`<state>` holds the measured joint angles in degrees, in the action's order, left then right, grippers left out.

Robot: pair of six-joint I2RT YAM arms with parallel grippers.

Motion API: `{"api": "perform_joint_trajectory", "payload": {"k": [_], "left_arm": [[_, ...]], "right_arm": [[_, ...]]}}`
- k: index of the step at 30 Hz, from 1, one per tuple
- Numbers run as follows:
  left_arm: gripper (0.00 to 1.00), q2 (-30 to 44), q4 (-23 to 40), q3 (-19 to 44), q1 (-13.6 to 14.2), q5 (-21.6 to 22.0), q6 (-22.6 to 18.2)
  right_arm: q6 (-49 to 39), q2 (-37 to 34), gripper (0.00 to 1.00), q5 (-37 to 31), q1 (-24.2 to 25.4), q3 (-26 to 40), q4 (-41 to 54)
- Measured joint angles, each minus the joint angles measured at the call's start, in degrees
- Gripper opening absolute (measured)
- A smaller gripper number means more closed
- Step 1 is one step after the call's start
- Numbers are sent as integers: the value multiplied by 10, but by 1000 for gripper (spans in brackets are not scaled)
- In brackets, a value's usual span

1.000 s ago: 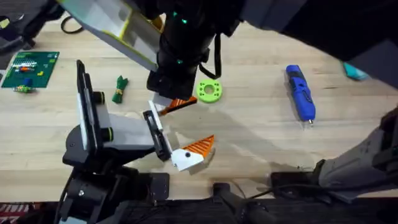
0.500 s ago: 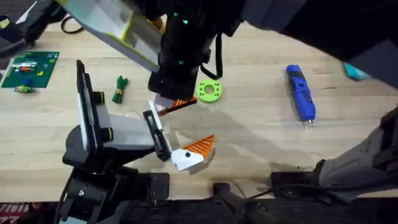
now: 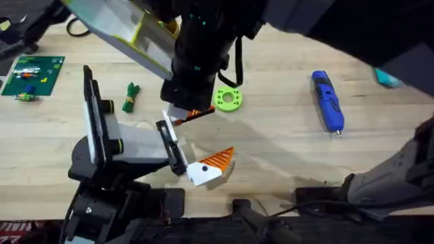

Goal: Pick up the gripper from the table and insert it into the empty holder that is missing its gripper. Then pick up a screw, insert it into the mounting hole, and use the screwdriver to tighten it. Finally, clean up the table by picking up the vegetable and placing it into the bucket.

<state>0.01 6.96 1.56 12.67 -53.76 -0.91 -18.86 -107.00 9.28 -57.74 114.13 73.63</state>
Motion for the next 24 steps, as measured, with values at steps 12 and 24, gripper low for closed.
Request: {"api": "perform_joint_trajectory", "payload": {"k": [12, 24], "left_arm": [[987, 0, 0, 0, 0, 0, 0], [987, 0, 0, 0, 0, 0, 0]], "right_arm": [[-10, 0, 4, 0, 0, 0, 2], [-27, 0, 4, 0, 0, 0, 12]]}}
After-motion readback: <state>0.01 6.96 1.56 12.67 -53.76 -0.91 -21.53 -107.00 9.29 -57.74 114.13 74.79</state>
